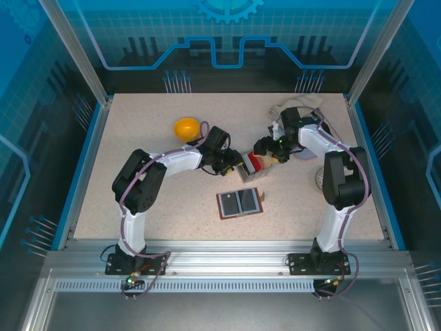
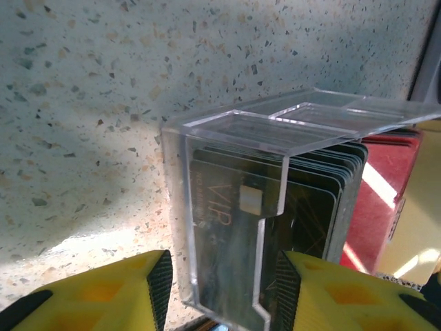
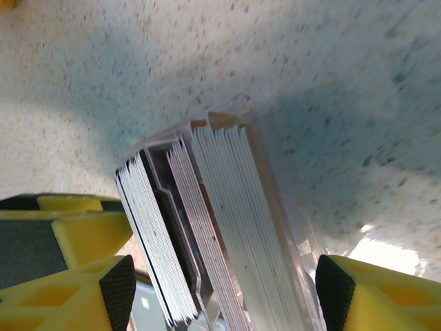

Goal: Put the credit cards into the card holder
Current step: Move the storage box to the center of the table.

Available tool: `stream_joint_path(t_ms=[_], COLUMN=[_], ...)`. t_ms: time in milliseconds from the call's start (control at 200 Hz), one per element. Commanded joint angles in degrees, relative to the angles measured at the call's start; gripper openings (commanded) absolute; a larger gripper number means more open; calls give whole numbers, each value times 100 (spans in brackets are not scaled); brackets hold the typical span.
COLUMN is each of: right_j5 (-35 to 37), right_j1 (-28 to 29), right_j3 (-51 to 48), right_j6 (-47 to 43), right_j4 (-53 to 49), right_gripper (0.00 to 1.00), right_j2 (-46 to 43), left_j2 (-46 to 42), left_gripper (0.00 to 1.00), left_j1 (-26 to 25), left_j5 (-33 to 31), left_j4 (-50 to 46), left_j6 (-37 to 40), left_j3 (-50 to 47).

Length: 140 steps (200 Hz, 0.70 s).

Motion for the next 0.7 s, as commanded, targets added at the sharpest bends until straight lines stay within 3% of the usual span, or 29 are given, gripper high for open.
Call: stream_joint_path(t_ms=[0,170,505,695], right_j5=[-536,-172,2495,3464], right_j1=[-16,-16,522,980], right_j3=[-156,-89,661,909], right_j6=[123,-3,-771,-962], right_j4=[1,-237,-1208,-1410], right_gripper=[72,71,68,68], right_j2=[-314,-405,-457,-285], left_j2=[114,131,305,365], left_gripper=[46,43,37,34], left_j1=[41,79,83,84], left_j5=[157,130,130,97], left_j4=[-77,-111,-147,-217], left_j6=[4,18,67,112], left_j3=[86,24,-11,-34])
